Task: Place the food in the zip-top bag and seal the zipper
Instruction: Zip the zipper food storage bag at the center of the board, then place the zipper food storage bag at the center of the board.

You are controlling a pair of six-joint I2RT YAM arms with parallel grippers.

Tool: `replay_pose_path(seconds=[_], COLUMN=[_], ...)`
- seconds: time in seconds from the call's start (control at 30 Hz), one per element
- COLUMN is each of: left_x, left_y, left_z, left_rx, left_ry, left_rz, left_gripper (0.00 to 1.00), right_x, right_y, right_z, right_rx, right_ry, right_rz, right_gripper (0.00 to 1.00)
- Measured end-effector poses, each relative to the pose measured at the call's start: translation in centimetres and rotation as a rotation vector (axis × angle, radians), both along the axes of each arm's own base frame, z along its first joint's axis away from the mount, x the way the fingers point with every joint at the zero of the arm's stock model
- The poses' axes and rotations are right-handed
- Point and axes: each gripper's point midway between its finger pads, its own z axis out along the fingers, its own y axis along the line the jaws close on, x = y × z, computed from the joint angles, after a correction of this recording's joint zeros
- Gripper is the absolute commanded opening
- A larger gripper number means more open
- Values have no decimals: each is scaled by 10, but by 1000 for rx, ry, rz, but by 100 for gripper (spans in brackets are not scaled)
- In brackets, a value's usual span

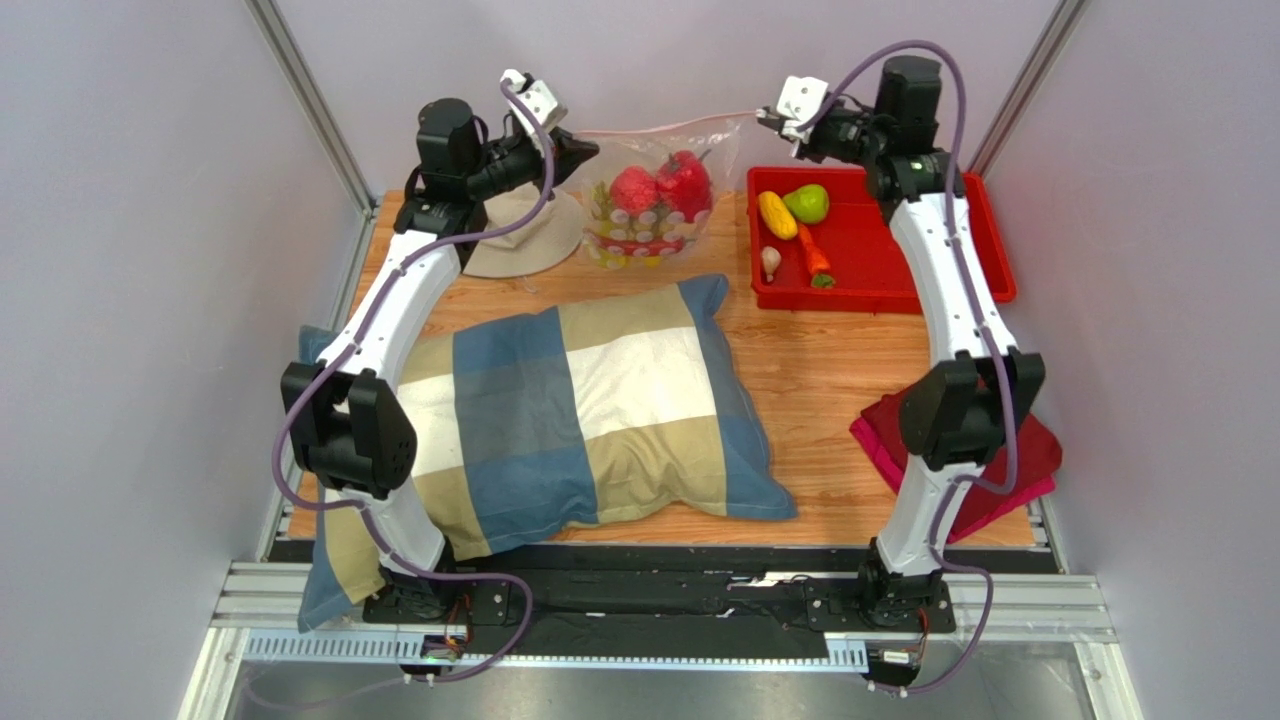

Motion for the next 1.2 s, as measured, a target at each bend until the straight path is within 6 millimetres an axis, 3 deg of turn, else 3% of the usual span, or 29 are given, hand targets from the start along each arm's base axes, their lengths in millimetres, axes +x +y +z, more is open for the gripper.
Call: replay_pose_path(seconds=[0.03, 0.1, 0.23, 0.33, 0.43, 0.5, 0.6, 0.8, 0.9, 1.03, 1.2], left_x=[-5, -17, -51, -85, -95, -90, -65, 3, 30, 54, 74], left_y=[-1, -4, -10, -17, -19, -18, -16, -18, -17, -15, -11], left_z=[5, 18, 54, 88, 101, 102, 91, 33, 2, -32, -57], left_rx=[-5, -16, -36, -54, -70, -87, -108, -112, -99, -84, -74], left_ry=[4, 9, -28, -91, -114, -107, -70, 48, 95, 131, 158], left_rz=[-4, -13, -42, -69, -61, -28, 48, 167, 206, 227, 245], left_gripper=[0, 0, 0, 0, 0, 0, 0, 0, 0, 0, 0], right_x=[-2, -30, -86, -117, -128, -122, -93, -12, 14, 30, 38], right_y=[-1, -7, -14, -20, -23, -23, -21, -20, -20, -19, -14], right_z=[2, 40, 94, 119, 124, 120, 101, 44, 20, -9, -24], right_rx=[4, 17, 28, 32, 34, 34, 40, 89, 113, 124, 130], right_ry=[3, -55, -156, -217, -238, -234, -200, -59, 1, 68, 98], right_rz=[-4, -14, -26, -41, -51, -56, -73, -142, -169, -184, -189], right_gripper=[0, 0, 0, 0, 0, 0, 0, 0, 0, 0, 0])
